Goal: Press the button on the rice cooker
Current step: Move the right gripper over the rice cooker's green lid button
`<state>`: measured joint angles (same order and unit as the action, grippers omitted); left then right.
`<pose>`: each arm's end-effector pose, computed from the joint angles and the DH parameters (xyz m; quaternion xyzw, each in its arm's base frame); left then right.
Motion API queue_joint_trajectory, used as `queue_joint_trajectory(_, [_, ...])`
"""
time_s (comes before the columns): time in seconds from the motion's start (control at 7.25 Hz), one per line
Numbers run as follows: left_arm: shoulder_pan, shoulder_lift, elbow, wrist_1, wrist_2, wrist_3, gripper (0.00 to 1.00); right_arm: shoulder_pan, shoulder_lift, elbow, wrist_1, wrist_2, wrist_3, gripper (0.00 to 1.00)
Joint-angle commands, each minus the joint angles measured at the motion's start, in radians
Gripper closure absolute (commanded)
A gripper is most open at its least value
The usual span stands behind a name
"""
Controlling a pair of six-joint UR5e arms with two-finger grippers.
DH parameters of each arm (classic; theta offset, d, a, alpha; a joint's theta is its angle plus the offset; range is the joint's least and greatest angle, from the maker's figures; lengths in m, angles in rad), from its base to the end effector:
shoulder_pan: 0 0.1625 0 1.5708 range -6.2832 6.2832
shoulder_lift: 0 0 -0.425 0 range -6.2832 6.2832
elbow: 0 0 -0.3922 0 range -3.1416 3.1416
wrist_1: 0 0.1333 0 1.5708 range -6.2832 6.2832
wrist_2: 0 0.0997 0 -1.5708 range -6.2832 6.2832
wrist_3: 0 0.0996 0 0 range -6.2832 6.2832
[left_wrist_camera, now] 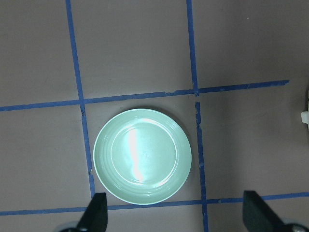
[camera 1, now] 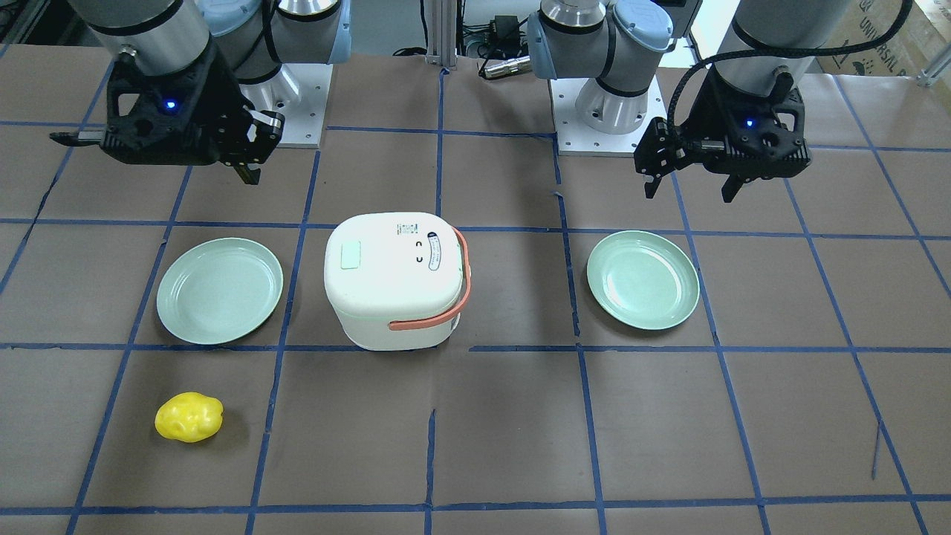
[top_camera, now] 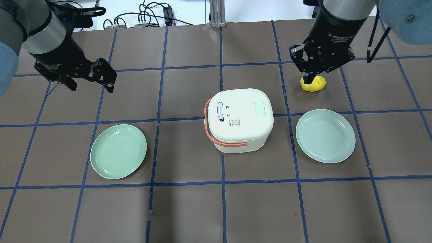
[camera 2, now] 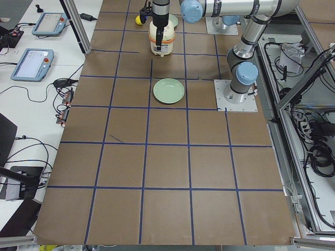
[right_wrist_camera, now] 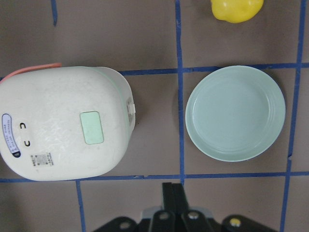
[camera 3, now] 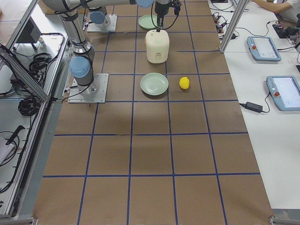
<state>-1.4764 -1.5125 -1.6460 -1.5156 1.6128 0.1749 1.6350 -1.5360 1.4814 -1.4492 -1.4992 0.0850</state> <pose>-0.0842 -0.4809 0.4845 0.0398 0.9988 -0.0161 0.0234 0.1722 -0.4892 0.5028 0.0116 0.9987 0.0360 0.0332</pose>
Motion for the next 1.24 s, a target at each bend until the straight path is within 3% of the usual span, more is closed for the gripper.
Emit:
queue_joint_trajectory(0.0, [-0.001, 0.0, 0.0, 0.0, 0.001, 0.0, 0.0, 0.08, 0.01, 0.043, -0.052, 0.016, 0.051, 0.93])
queue_joint_trajectory(0.55, [-0.001, 0.0, 0.0, 0.0, 0.001, 0.0, 0.0, 0.101, 0.016, 0.294, -0.392, 0.013, 0.11, 0.93])
queue_joint_trajectory(0.83, [-0.001, 0.0, 0.0, 0.0, -0.001, 0.0, 0.0, 0.121, 0.045, 0.32, -0.486, 0.002, 0.125, 0.92])
queue_joint_trajectory(1.1, [-0.001, 0.0, 0.0, 0.0, -0.001, 0.0, 0.0, 0.123, 0.051, 0.324, -0.502, 0.01, 0.124, 0.92])
